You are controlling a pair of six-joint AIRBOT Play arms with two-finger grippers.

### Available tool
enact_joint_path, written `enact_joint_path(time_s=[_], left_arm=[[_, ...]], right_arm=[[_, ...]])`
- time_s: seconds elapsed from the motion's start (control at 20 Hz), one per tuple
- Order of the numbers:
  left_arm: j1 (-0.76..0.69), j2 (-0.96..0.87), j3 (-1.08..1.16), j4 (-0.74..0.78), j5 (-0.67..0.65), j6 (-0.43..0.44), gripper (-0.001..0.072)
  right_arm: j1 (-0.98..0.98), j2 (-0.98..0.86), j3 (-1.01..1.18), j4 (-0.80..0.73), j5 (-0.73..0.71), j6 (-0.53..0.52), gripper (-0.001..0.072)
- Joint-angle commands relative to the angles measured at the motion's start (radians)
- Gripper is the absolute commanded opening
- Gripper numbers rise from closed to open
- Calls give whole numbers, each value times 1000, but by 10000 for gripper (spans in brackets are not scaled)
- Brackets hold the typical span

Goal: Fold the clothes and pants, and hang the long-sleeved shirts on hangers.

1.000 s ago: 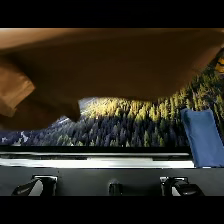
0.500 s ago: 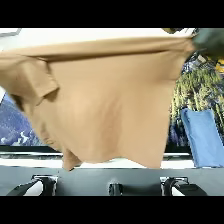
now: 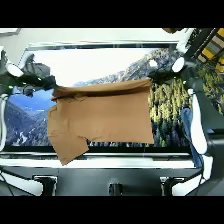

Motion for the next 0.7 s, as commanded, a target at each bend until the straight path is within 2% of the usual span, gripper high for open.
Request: enact_joint_path(time_s=[0.0, 0.05, 0.1, 0.15, 0.2, 0.3, 0.35, 0.45, 0.55, 0.65], left_arm=[[-19, -118, -1, -8, 13, 1, 22], [-19, -120, -1, -8, 13, -13, 70], [-16, -117, 0, -8, 10, -20, 231], [-11, -109, 8, -7, -13, -19, 424], [-2, -101, 20, -7, -42, -19, 475], [29, -64, 36, -4, -117, -18, 475], [49, -36, 35, 3, -169, -1, 475], [95, 26, 17, 29, -252, -10, 475], [151, 127, -82, 8, -251, -27, 476], [204, 243, -246, -20, -240, -27, 475]], right_arm=[[1, -127, 1, 107, -79, 0, 31], [1, -141, 1, 130, -74, 0, 32], [1, -145, 1, 151, -68, -1, 66], [0, -142, 2, 164, -57, -1, 160], [-7, -132, 2, 173, -34, -2, 263], [-47, -84, 2, 195, 53, -52, 509], [-77, -57, 2, 228, 117, -154, 544], [-162, -6, 2, 269, 303, -280, 544], [-251, 40, -34, 274, 469, -348, 536], [-329, 125, -185, 285, 531, -414, 516]])
